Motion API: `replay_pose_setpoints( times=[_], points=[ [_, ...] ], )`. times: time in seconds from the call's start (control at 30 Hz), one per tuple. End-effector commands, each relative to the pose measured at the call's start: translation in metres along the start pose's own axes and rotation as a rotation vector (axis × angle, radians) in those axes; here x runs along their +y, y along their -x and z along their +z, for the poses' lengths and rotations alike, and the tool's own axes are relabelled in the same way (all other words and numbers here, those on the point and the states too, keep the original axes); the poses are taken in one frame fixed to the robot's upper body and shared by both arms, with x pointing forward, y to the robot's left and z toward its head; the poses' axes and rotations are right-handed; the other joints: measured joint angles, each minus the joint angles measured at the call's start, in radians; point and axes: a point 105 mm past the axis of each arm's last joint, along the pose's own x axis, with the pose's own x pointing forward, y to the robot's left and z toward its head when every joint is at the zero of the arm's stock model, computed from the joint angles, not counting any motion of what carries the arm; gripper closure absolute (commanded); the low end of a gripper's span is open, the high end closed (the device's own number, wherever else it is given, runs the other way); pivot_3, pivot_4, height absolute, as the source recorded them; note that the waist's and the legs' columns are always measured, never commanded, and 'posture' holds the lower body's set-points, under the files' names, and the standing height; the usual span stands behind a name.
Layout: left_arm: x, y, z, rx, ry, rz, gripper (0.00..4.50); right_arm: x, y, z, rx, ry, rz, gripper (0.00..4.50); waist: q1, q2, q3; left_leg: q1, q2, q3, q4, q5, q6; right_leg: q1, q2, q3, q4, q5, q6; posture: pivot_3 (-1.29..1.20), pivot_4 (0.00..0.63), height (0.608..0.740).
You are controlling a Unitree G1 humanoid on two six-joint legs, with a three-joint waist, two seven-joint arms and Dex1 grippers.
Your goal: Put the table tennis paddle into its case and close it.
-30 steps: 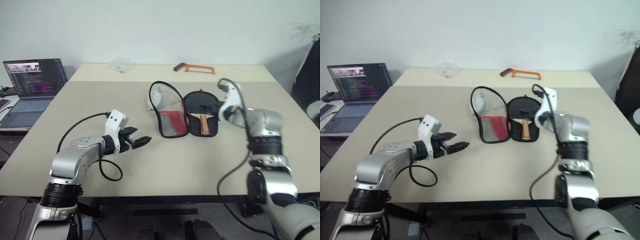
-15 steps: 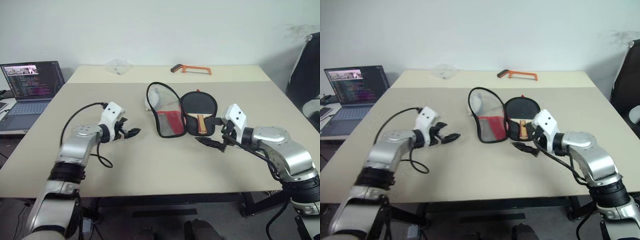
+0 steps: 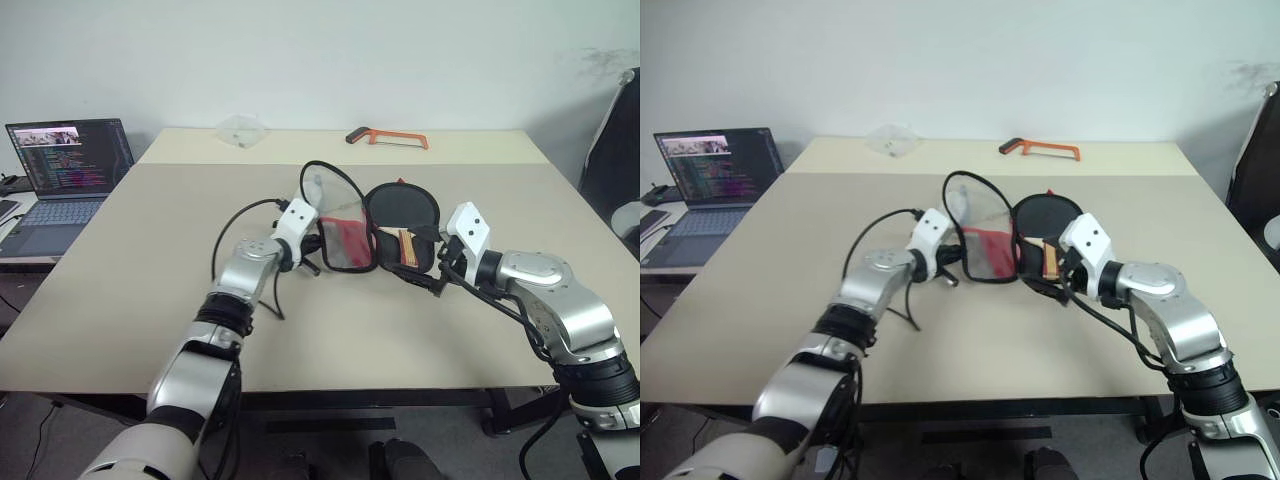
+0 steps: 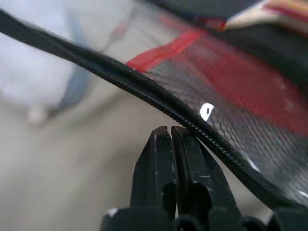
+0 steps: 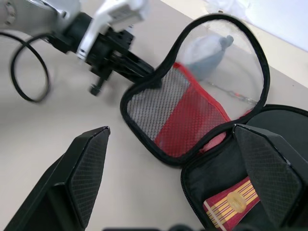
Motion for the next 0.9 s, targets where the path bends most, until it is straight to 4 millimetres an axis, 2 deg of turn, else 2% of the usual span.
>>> replay_pose_setpoints(
  times=[0.03,0.13,0.2,0.23,0.3,0.37,0.47,0.53,0.63,0.7,0.77,0.9],
  points=[
    [-0.015,-0.010,0.073,-0.268,-0.028,0.001,4.45,-0.017,0.011,0.038,-0.121,0.026,-0.074,0.00,0.006,0.000,0.000,0.000,0.000,0.000,0.000,0.000,0.000,0.000,0.000,0.000,0.000,0.000,0.000,0.00,0.150,0.740],
    [-0.035,-0.017,0.110,-0.408,0.019,-0.015,4.45,-0.028,0.018,0.051,-0.166,0.012,-0.122,0.00,0.007,-0.001,0.000,0.000,0.000,0.001,0.000,0.000,0.000,0.000,-0.001,0.000,-0.001,0.000,0.000,0.00,0.150,0.740],
    [-0.054,-0.022,0.125,-0.453,0.068,-0.066,4.45,-0.036,0.024,0.061,-0.200,0.006,-0.151,0.00,0.008,-0.001,0.000,0.000,0.000,0.001,-0.001,0.000,0.000,0.000,-0.001,0.001,-0.001,0.000,0.000,0.00,0.150,0.740],
    [-0.067,-0.026,0.129,-0.459,0.104,-0.105,4.45,-0.041,0.028,0.068,-0.225,-0.003,-0.169,0.00,0.008,-0.001,0.000,0.000,0.000,0.001,-0.001,0.000,0.000,0.000,0.000,0.001,-0.001,0.000,0.000,0.00,0.150,0.740],
    [-0.097,-0.031,0.129,-0.447,0.067,-0.193,4.45,-0.050,0.036,0.083,-0.276,-0.026,-0.199,0.00,0.008,-0.001,0.000,0.000,0.000,0.002,-0.001,0.000,0.000,0.000,0.000,0.000,-0.001,0.000,0.000,0.00,0.150,0.740],
    [-0.106,-0.032,0.126,-0.434,0.038,-0.218,4.45,-0.054,0.039,0.090,-0.303,-0.052,-0.214,0.00,0.007,-0.001,0.000,0.000,0.000,0.003,-0.001,0.000,0.000,0.000,0.002,0.000,-0.001,0.000,0.001,0.00,0.150,0.740],
    [-0.071,-0.023,0.116,-0.409,0.080,-0.141,4.45,-0.064,0.043,0.090,-0.331,-0.214,-0.250,0.00,-0.002,-0.001,0.000,0.001,0.001,0.005,-0.001,0.000,0.000,0.000,0.002,0.002,0.000,0.000,0.001,0.00,0.150,0.740],
    [-0.043,-0.006,0.114,-0.421,0.075,-0.110,4.45,-0.072,0.039,0.070,-0.261,-0.346,-0.296,0.00,-0.015,0.000,0.000,0.001,0.003,0.006,-0.001,0.000,0.000,0.000,0.002,0.003,0.002,-0.001,0.001,0.00,0.150,0.740],
    [-0.017,0.023,0.112,-0.440,0.047,-0.125,4.45,-0.088,0.034,0.036,-0.201,-0.586,-0.402,0.00,-0.023,0.000,0.000,0.003,0.004,0.006,-0.002,0.000,0.001,0.000,0.003,0.004,0.003,-0.001,0.000,0.00,0.150,0.740],
    [-0.002,0.047,0.107,-0.439,0.029,-0.147,4.10,-0.094,0.029,0.009,-0.164,-0.757,-0.465,0.00,-0.022,0.001,0.000,0.003,0.004,0.006,-0.002,0.001,0.001,0.000,0.003,0.004,0.004,0.001,-0.003,0.00,0.150,0.740],
    [0.005,0.070,0.099,-0.421,-0.009,-0.186,3.59,-0.095,0.024,-0.011,-0.149,-0.896,-0.491,0.00,-0.019,0.001,0.000,0.003,0.004,0.005,-0.001,0.001,0.000,-0.001,0.003,0.005,0.004,0.001,-0.003,0.00,0.150,0.740],
    [0.010,0.111,0.076,-0.354,-0.019,-0.273,2.15,-0.093,0.018,-0.034,-0.160,-1.113,-0.486,0.00,-0.013,0.001,-0.001,-0.002,0.002,0.005,-0.002,0.001,0.000,-0.006,0.001,0.006,0.003,0.001,-0.003,0.00,0.150,0.740]
  ],
)
